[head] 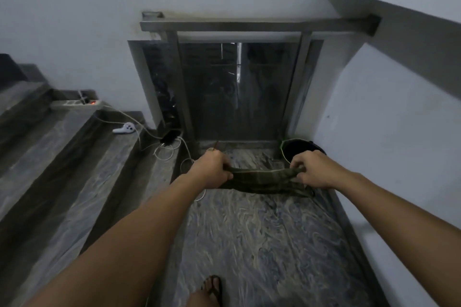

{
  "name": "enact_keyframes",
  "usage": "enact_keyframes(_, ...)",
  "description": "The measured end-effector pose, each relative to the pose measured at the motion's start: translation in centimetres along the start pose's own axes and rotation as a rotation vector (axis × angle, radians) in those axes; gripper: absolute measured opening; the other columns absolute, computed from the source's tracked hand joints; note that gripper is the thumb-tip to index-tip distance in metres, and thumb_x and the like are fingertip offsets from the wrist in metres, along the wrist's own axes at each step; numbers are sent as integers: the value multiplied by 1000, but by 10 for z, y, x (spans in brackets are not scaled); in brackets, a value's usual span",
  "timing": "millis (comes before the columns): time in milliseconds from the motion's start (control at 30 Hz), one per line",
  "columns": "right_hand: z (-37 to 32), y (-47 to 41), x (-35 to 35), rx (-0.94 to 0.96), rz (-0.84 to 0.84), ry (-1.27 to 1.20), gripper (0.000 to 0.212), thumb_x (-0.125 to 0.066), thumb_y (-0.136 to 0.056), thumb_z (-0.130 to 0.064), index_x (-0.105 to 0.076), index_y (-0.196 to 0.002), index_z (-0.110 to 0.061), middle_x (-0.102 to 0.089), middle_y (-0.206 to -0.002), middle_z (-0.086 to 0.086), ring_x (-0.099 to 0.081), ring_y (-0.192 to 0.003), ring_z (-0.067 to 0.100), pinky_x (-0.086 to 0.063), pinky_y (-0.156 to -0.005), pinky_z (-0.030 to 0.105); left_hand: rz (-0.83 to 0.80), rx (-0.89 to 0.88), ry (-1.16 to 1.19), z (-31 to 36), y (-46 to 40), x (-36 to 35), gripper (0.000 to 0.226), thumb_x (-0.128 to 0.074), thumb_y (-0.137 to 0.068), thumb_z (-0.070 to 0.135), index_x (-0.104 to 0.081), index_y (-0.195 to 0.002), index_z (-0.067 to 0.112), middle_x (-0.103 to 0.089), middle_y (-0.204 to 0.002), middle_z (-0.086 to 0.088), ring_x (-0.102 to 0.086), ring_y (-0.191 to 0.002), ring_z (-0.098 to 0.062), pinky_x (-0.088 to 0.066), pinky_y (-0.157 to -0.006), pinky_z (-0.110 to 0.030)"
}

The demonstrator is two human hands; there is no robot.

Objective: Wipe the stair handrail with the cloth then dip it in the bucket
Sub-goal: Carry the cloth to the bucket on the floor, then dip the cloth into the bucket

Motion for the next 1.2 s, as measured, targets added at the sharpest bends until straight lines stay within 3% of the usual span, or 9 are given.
enact_keyframes(233, 40, -88, 44, -230, 61, -83, 16, -69, -80, -19, -67, -74, -34, -61, -77, -7, -59, -80, 16, -47, -71, 29, -69, -52, 30, 3, -131, 23, 8, -61, -87, 23, -62, -94, 25, -64, -100, -3, -62, -90, -19, -55, -80, -40)
enact_keyframes(400, 78, -134, 82, -390, 146, -52, 18, -67, -74, -19, -62, -75, -36, -69, -97, 7, -63, -92, 28, -54, -80, 38, -80, -101, -25, 34, -214, 47, 16, -60, -83, 21, -67, -97, 23, -67, -98, -4, -63, -91, -23, -56, -78, -40)
enact_keyframes(600, 139, -187, 91, -504, 223, -159, 27, -70, -72, -10, -57, -65, -33, -70, -93, 12, -64, -87, 30, -54, -77, 36, -89, -61, -17, 51, -313, 28, 18, -65, -81, 19, -72, -97, 24, -69, -101, -4, -65, -95, -24, -55, -78, -34)
enact_keyframes(833, 250, -287, 34, -613, 212, -208, 23, -71, -69, -9, -63, -64, -30, -72, -91, 11, -64, -90, 30, -53, -83, 35, -190, -25, 49, 57, -459, -74, 23, -71, -76, 17, -74, -99, 20, -71, -105, -10, -65, -103, -28, -54, -89, -37)
enact_keyframes(1033, 368, -381, -44, -659, 243, -257, 15, -66, -68, -20, -63, -58, -30, -70, -81, 8, -65, -76, 31, -50, -72, 30, -182, 32, 111, 48, -595, -187, 24, -64, -74, 14, -75, -95, 17, -72, -102, -13, -67, -101, -29, -54, -89, -37)
enact_keyframes(1067, 382, -395, -53, -636, 267, -240, 8, -64, -66, -22, -68, -61, -26, -72, -81, 11, -66, -76, 35, -52, -74, 33, -190, 38, 125, 48, -613, -207, 25, -63, -74, 13, -75, -96, 17, -72, -102, -13, -66, -101, -30, -54, -89, -36)
enact_keyframes(1133, 407, -418, -67, -612, 316, -242, 20, -59, -65, -21, -77, -73, -14, -74, -83, 15, -67, -78, 39, -55, -78, 38, -227, 38, 136, 54, -643, -246, 28, -63, -76, 9, -74, -100, 16, -71, -106, -13, -65, -104, -30, -54, -91, -35)
enact_keyframes(1200, 436, -436, -87, -687, 313, -296, 20, -58, -77, -13, -76, -87, -9, -72, -92, 17, -65, -89, 37, -51, -82, 33, -241, 46, 167, 59, -668, -277, 31, -63, -78, 7, -72, -106, 16, -68, -115, -13, -62, -110, -29, -50, -96, -34)
Point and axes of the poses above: each hand's wrist, its own y-axis away from the middle knuckle, its own x-axis out of the back of the hand, z = x × y, the point moved 10 cm from there along -y, towards the middle knuckle
